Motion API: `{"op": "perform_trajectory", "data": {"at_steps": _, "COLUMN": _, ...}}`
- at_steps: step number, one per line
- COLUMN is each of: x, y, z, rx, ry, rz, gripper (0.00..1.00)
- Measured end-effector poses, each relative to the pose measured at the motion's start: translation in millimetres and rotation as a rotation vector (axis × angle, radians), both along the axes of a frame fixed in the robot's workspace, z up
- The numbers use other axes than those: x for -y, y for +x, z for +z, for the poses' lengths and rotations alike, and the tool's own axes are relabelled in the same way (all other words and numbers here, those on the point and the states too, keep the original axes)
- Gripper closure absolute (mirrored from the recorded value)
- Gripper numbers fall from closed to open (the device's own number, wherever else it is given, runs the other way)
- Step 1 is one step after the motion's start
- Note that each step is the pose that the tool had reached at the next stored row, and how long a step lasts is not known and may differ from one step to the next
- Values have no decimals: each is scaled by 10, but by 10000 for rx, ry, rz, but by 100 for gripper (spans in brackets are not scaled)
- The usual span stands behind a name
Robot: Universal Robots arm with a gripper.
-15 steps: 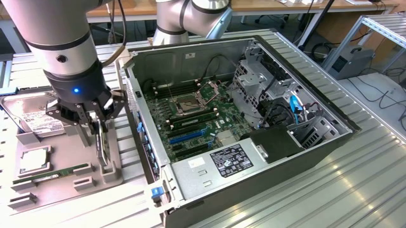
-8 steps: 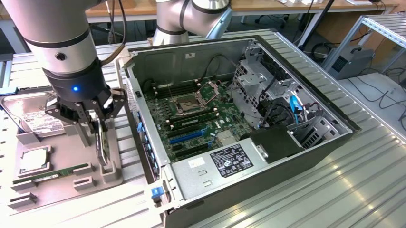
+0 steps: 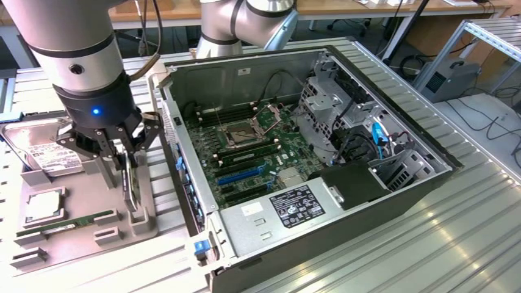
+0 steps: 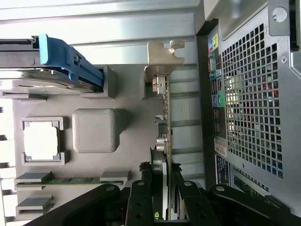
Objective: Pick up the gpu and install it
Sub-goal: 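Pick up the gpu and move the gpu toward the slot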
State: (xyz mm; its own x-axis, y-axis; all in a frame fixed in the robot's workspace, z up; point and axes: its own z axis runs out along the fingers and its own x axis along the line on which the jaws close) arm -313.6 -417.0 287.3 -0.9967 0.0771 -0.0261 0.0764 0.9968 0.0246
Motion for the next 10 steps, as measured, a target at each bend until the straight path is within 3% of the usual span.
{"op": "perform_trajectory", "data": {"at_steps": 10, "x": 0, "y": 0, "z": 45, "rx": 0, "ry": 0, "rz": 0, "gripper": 73}}
